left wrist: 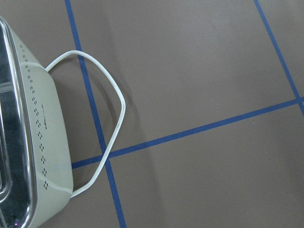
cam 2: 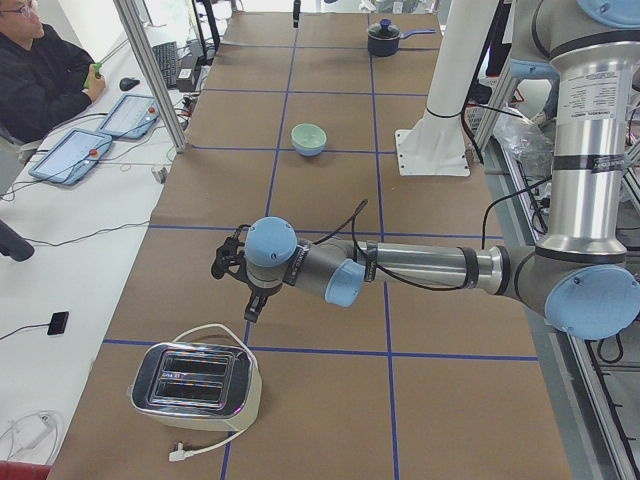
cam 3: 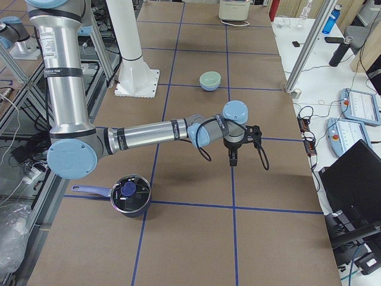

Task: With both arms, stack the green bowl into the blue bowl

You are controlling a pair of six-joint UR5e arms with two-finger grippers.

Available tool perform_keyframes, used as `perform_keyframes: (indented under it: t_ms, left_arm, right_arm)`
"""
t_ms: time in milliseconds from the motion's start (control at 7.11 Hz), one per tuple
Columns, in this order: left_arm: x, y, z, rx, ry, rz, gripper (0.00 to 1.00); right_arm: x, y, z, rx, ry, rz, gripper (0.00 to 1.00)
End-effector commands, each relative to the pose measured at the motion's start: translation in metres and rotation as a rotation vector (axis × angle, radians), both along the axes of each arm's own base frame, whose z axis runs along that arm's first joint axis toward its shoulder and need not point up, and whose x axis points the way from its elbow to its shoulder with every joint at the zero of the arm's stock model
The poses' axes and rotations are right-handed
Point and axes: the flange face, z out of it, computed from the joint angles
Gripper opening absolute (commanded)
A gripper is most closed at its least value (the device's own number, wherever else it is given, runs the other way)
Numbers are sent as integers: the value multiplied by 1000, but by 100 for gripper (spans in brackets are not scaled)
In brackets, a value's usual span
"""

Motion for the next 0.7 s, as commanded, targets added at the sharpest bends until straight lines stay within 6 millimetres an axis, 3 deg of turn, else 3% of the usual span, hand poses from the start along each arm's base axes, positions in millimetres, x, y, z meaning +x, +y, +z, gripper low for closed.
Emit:
perform_keyframes:
  t_ms: [0,562]
  left_arm:
    - [0,0,0,0,-3,-1,98]
    - [0,0,1,0,-1,0,98]
  right_arm:
    - [10,12,16,0,10,-15,100]
    - [10,12,14,6,7,-15,100]
